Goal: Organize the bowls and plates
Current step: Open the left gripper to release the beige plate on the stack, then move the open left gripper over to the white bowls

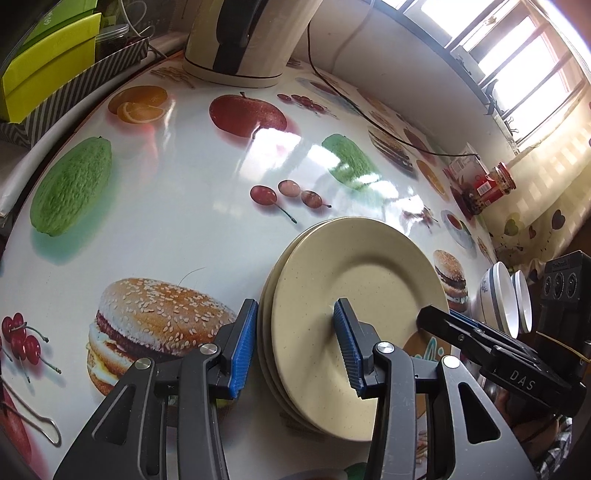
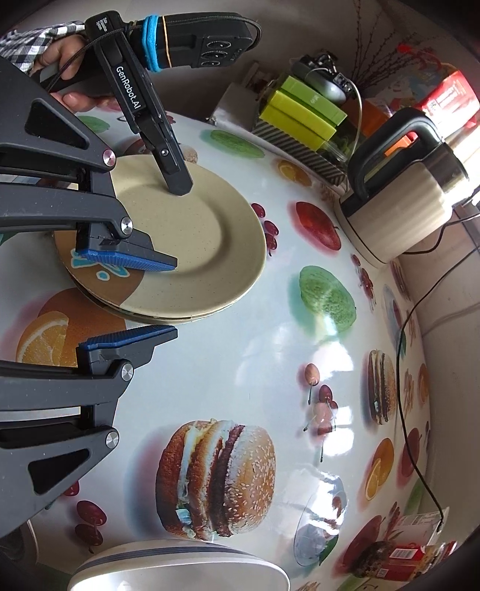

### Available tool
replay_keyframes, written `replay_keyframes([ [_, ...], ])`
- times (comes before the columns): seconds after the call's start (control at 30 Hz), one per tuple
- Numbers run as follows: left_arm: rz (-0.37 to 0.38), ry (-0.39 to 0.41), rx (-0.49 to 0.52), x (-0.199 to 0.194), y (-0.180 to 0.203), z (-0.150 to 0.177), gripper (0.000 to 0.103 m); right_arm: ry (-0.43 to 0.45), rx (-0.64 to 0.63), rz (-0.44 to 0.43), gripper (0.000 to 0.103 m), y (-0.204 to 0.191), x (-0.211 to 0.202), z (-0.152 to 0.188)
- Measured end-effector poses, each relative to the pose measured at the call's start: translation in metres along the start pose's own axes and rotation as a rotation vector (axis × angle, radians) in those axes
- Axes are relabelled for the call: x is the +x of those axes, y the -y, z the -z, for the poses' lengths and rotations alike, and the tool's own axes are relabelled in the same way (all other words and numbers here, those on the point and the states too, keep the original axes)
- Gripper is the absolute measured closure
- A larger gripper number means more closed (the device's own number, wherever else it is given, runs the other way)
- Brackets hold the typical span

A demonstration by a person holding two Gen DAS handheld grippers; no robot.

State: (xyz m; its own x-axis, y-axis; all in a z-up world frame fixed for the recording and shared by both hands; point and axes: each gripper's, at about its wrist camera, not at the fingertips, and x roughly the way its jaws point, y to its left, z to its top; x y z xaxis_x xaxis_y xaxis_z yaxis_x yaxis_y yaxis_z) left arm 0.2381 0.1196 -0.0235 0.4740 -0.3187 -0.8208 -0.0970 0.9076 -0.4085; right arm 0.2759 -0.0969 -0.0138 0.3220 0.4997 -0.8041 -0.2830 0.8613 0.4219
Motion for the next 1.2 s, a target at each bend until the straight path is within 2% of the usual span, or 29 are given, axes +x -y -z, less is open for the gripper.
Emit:
replay_keyframes([
  [0.3, -0.01, 0.008, 0.014, 0.005, 0.006, -0.006, 0.059, 0.011, 0.012, -0.004, 0.073, 0.003, -0.002, -0.001],
  [0.5, -0.107, 0.04, 0.078, -0.002, 0.018, 0.001, 0.059, 0.037, -0.027, 0.019, 0.072, -0.005, -0.01, 0.002],
  [0.67, -0.15, 0.1, 0.123, -0.018, 0.031, 0.013, 0.059, 0.084, -0.035, 0.055, 0.063, -0.008, -0.026, 0.009],
  [0.83, -0.231, 0.183, 0.209, -0.039, 0.053, 0.026, 0.059, 0.116, -0.035, 0.065, 0.061, -0.008, -0.043, 0.019],
  [1.1, -0.245, 0.203, 0.312, -0.049, 0.091, 0.044, 0.059, 0.199, -0.047, 0.114, 0.057, -0.006, -0.08, 0.035],
  [1.2, -0.223, 0.212, 0.337, -0.051, 0.106, 0.052, 0.059, 0.232, -0.049, 0.135, 0.055, -0.004, -0.095, 0.041],
])
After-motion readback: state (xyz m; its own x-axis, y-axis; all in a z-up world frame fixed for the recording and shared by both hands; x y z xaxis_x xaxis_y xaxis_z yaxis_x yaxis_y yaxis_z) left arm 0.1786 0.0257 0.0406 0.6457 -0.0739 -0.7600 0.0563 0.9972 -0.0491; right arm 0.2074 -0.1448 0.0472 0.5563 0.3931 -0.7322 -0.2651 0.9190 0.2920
